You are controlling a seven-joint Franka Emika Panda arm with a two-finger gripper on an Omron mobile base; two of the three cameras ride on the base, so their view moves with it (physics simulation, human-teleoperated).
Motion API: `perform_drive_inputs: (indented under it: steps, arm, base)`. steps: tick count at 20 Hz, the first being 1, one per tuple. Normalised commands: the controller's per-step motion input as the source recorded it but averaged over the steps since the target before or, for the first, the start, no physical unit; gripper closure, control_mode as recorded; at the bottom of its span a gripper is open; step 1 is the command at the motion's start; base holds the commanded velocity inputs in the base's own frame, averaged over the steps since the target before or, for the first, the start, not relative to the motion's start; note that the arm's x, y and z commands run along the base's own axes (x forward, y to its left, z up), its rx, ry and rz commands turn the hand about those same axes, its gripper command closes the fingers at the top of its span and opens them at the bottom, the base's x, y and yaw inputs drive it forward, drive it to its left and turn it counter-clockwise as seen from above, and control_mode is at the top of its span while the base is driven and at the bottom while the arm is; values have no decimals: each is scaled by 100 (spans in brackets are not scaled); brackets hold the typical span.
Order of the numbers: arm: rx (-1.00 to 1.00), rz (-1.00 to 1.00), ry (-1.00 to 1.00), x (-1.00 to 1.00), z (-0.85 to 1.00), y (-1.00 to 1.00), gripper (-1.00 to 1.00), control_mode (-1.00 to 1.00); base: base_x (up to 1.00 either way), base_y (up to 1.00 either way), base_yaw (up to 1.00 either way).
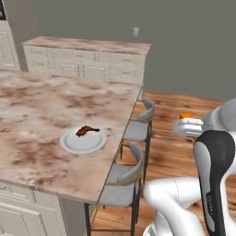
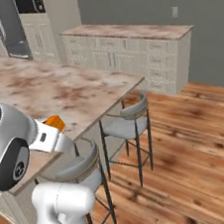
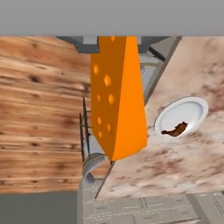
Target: Take the cheese, chicken drumstick, and onion from the fridge and place them on the plate on the dining counter to create an appetizer plate.
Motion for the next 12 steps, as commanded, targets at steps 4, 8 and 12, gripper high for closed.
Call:
perform_drive_inputs:
  steps: [4,8,12]
  arm:
    - [0,0,0,0,0,0,100,100]
    - [0,0,0,0,0,0,100,100]
    - [0,0,0,0,0,0,100,100]
  base:
    - [80,-48,46]
    - [75,-42,44]
    - [75,-29,43]
